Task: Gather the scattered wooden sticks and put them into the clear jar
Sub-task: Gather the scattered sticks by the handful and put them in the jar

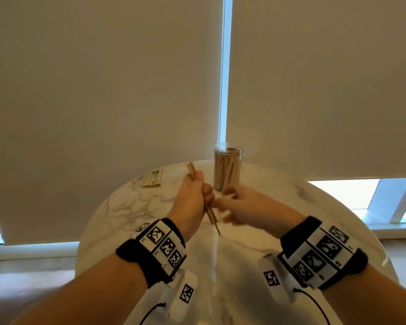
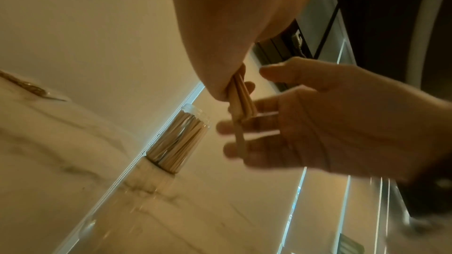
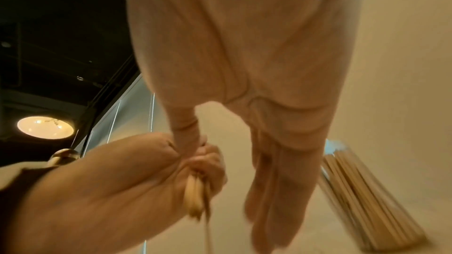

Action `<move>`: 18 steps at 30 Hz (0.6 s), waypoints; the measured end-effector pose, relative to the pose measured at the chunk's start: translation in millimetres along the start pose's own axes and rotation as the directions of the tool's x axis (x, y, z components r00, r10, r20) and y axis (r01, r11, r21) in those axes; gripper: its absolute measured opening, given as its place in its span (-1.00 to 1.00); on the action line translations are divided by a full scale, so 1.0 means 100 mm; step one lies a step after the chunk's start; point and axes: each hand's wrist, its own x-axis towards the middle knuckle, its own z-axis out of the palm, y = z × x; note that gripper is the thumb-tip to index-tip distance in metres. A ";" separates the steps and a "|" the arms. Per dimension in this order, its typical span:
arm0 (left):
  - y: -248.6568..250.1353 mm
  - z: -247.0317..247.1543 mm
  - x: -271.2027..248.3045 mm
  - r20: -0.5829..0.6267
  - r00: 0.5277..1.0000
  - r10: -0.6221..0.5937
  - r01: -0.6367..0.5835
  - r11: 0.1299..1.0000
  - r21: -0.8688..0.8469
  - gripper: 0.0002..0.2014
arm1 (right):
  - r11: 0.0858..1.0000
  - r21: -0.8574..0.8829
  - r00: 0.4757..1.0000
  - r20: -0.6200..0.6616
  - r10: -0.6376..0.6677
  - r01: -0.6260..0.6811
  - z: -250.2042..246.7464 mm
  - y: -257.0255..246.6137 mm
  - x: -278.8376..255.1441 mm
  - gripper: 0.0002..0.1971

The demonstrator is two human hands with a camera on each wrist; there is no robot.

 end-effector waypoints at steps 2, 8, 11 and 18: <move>0.02 0.00 0.05 -0.063 0.997 0.037 -0.043 0.994 -0.097 -0.79 | 0.993 0.109 0.979 0.200 0.034 -0.056 0.10 -0.01 -0.07 -0.51; -0.01 0.05 0.01 -0.048 0.991 0.128 -0.127 0.992 0.016 -0.80 | 0.992 0.116 0.998 0.033 -0.060 0.055 0.26 -0.04 -0.01 -0.80; -0.01 0.02 -0.06 0.034 0.990 0.134 -0.138 0.970 0.199 -0.78 | 0.993 0.103 0.998 -0.002 -0.063 0.063 0.27 -0.09 -0.03 -0.73; 0.07 0.00 -0.08 0.076 0.997 -0.015 0.009 0.997 0.075 -0.76 | 0.960 -0.192 0.978 0.009 -0.208 0.206 0.28 -0.02 -0.10 -0.54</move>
